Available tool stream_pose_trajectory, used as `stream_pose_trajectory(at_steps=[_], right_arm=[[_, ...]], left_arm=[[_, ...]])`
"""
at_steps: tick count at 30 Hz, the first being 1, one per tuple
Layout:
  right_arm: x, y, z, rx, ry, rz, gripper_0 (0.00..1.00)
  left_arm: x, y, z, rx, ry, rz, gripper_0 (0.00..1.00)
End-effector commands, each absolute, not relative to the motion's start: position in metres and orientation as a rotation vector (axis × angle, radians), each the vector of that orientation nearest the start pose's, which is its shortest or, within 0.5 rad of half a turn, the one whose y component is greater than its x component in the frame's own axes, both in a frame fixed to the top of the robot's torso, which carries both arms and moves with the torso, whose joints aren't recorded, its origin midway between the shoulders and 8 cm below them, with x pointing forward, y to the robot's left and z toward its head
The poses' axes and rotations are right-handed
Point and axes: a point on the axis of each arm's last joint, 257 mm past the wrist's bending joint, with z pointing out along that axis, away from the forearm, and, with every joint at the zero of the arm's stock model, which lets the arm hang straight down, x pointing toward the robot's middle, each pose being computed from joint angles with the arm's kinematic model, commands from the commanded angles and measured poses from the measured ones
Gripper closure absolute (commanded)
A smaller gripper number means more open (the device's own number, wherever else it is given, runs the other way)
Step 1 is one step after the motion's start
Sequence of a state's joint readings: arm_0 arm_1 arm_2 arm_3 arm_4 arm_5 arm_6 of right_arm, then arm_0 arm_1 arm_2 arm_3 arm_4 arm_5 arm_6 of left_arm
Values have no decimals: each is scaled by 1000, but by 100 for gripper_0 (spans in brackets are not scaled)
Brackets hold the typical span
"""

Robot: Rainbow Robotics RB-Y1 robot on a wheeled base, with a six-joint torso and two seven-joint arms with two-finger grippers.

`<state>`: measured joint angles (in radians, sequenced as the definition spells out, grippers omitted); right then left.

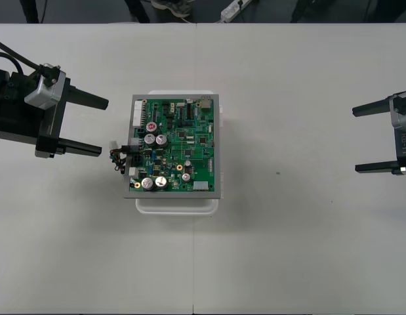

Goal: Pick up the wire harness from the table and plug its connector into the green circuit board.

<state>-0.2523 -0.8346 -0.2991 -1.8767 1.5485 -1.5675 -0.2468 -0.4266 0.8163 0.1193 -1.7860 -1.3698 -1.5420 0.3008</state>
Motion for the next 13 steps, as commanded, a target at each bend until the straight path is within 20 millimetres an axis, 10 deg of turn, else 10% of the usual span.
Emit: stream_pose_trajectory(at_steps=[1, 13], right_arm=[[401, -242, -94, -1716, 1469, 203, 0], [401, -242, -94, -1716, 1469, 203, 1]], left_arm=[[389, 177, -65, 1734, 1325, -474, 20], [389, 177, -65, 1734, 1325, -474, 20]])
